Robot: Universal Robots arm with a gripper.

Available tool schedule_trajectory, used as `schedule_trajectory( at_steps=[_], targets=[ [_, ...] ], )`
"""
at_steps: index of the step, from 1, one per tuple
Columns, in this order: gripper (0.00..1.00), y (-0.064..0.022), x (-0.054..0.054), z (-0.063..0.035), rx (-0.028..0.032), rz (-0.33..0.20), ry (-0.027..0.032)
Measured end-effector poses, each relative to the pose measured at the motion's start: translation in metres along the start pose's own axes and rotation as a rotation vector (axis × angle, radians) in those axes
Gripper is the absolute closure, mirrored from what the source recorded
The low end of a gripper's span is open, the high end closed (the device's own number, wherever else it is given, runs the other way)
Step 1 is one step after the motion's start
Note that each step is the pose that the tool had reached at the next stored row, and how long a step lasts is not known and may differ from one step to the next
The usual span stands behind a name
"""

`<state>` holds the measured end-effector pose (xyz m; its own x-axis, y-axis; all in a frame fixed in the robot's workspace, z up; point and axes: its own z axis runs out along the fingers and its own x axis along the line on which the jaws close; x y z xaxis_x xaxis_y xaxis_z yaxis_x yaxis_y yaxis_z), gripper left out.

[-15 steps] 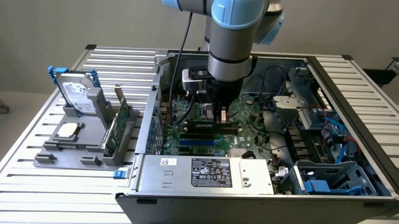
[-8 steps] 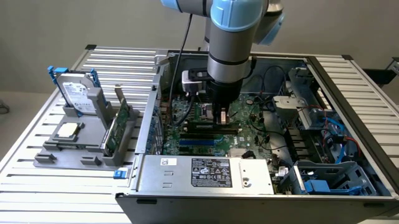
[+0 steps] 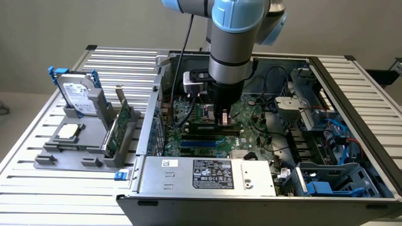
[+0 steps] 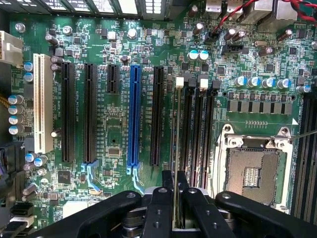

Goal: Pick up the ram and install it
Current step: 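Insert the ram into the slot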

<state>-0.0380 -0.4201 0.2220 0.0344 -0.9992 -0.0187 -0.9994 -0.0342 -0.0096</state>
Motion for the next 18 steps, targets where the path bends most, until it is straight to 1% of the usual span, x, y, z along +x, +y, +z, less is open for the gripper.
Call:
schedule_trajectory(
  at_steps=[5, 11, 18],
  targets=[
    [0.85, 0.0003, 0.0, -0.0001, 0.0001, 0.001, -0.0022],
    [0.85, 0.0006, 0.0, 0.0, 0.0004, 0.011, -0.0067],
    [0.85, 0.0006, 0.0, -0.0001, 0.0008, 0.028, -0.0067]
  ],
)
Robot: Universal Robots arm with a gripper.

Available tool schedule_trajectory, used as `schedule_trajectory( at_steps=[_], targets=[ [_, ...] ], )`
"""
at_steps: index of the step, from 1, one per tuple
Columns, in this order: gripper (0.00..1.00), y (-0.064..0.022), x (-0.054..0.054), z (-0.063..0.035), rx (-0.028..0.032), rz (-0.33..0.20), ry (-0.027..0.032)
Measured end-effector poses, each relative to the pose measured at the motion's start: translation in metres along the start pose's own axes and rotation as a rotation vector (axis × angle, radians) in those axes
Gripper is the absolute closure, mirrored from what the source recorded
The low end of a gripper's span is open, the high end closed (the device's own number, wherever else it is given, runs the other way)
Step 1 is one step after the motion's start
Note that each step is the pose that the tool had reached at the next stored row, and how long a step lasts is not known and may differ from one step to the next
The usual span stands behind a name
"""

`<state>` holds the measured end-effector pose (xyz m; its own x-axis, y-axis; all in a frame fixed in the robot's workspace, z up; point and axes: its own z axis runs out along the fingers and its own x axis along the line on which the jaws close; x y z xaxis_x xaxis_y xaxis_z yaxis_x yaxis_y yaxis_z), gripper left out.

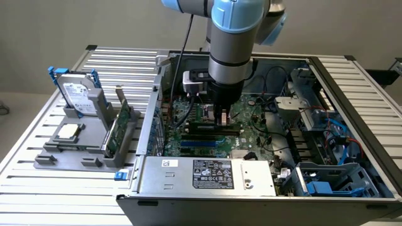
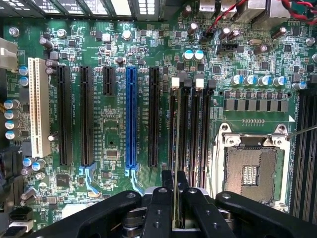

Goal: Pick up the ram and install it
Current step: 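Insert the ram into the slot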

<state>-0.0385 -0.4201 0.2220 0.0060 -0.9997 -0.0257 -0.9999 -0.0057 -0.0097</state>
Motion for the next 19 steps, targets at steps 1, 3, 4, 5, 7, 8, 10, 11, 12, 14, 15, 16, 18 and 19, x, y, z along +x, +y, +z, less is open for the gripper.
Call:
schedule_trajectory(
  at_steps=[1, 3, 4, 5, 7, 8, 10, 11, 12, 14, 15, 16, 18, 19],
  targets=[
    [0.85, 0.0, 0.0, 0.0, 0.0, 0.001, 0.0],
    [0.85, 0.0, 0.0, 0.0, 0.0, 0.001, 0.0],
    [0.85, 0.0, 0.0, 0.0001, 0.0, 0.001, 0.0001],
    [0.85, 0.0, 0.0, 0.0001, 0.0, 0.001, 0.0001],
    [0.85, 0.0, 0.0, 0.0004, 0.0001, 0.001, -0.0001],
    [0.85, 0.0, 0.0, 0.0005, 0.0, 0.001, 0.0],
    [0.85, 0.0, 0.0, 0.0009, 0.0001, 0.001, 0.0],
    [0.85, 0.0, 0.0, 0.0011, 0.0, 0.001, 0.0],
    [0.85, 0.0001, -0.0002, 0.0031, -0.0004, 0.001, 0.0],
    [0.85, 0.0, -0.001, 0.0038, -0.0004, 0.001, -0.0001],
    [0.85, 0.0, -0.0011, 0.0038, -0.0004, 0.001, 0.0],
    [0.85, 0.0, -0.0012, 0.0038, -0.0004, 0.0, -0.0001],
    [0.85, 0.0, -0.0014, 0.0038, -0.0004, -0.002, -0.0001],
    [0.85, 0.0, -0.0015, 0.0038, -0.0005, -0.003, -0.0001]
  ],
)
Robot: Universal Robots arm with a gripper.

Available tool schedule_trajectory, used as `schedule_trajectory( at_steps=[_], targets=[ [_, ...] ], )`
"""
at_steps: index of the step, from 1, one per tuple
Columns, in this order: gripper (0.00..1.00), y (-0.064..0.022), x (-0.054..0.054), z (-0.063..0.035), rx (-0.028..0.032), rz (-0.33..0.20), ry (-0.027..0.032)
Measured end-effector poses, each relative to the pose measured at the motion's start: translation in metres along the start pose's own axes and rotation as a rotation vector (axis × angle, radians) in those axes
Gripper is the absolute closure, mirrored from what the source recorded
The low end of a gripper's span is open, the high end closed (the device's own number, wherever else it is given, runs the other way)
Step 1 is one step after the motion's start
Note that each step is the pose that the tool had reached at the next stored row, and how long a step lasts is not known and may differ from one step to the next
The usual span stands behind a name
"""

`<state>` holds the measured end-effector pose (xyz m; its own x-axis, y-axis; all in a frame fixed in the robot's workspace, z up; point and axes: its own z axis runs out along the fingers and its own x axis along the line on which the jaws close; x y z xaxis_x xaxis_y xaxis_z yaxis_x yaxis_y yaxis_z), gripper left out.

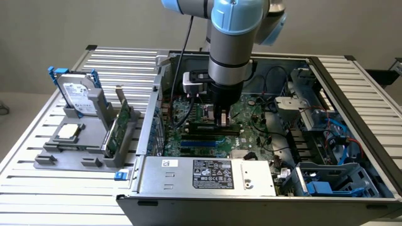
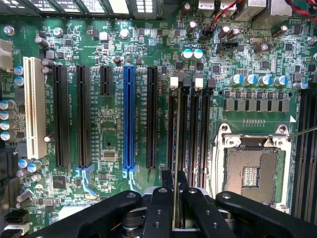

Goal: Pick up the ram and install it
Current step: 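Insert the ram into the slot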

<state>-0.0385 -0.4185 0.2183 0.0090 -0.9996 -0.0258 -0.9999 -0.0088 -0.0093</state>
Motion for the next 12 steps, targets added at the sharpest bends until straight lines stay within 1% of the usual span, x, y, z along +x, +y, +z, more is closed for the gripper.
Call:
schedule_trajectory(
  at_steps=[12],
  targets=[
    [0.85, 0.0, -0.0003, 0.0, -0.0003, -0.01, 0.0]
  ],
)
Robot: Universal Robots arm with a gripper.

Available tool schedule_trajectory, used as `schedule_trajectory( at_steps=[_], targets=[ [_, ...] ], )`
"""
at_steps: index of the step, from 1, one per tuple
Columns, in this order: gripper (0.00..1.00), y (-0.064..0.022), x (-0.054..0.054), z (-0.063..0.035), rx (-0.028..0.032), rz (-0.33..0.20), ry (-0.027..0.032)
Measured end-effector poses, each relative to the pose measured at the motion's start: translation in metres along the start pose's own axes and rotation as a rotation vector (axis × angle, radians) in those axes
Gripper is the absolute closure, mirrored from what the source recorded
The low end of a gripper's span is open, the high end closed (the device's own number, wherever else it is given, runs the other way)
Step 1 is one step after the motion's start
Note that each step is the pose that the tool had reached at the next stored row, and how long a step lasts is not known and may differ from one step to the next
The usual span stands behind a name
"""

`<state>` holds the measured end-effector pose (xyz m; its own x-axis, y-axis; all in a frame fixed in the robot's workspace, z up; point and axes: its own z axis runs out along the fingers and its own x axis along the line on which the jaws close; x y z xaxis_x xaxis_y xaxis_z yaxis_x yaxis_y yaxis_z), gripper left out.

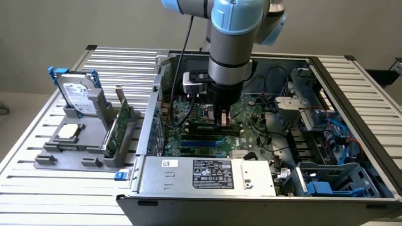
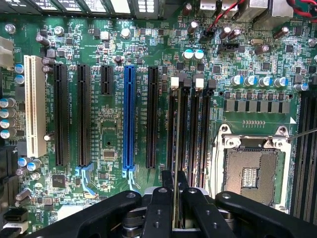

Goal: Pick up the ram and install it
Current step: 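Insert the ram into the slot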

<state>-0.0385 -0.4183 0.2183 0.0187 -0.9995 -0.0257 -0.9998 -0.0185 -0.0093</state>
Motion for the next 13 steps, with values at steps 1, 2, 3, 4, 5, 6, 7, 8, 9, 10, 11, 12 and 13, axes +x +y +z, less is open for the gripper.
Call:
schedule_trajectory(
  at_steps=[1, 2, 3, 4, 5, 6, 7, 8, 9, 10, 11, 12, 13],
  targets=[
    [0.85, 0.0, 0.0, 0.0, 0.0, 0.0, -0.0001],
    [0.85, 0.0, -0.0001, -0.0002, 0.0, 0.0, -0.0001],
    [0.85, 0.0, -0.0001, -0.0004, 0.0, 0.0, -0.0001],
    [0.85, 0.0, 0.0, -0.0006, 0.0, 0.0, -0.0001],
    [0.85, 0.0, 0.0, -0.0008, 0.0, 0.0, -0.0001],
    [0.85, 0.0, 0.0, -0.0008, 0.0001, 0.0, -0.0002],
    [0.85, -0.0001, 0.0, -0.0009, 0.0001, 0.0, -0.0002],
    [0.85, -0.0003, 0.0001, -0.001, 0.0, 0.0, 0.0],
    [0.85, -0.0006, 0.0003, -0.001, -0.0001, 0.0, 0.0001],
    [0.85, -0.001, 0.0005, -0.0011, -0.0003, 0.0, 0.0001],
    [0.85, -0.0013, 0.0007, -0.001, -0.0005, 0.0, 0.0],
    [0.85, -0.0016, 0.0009, -0.001, -0.0007, 0.0, 0.0],
    [0.85, -0.0018, 0.001, -0.001, -0.0009, 0.0, -0.0001]
  ],
)
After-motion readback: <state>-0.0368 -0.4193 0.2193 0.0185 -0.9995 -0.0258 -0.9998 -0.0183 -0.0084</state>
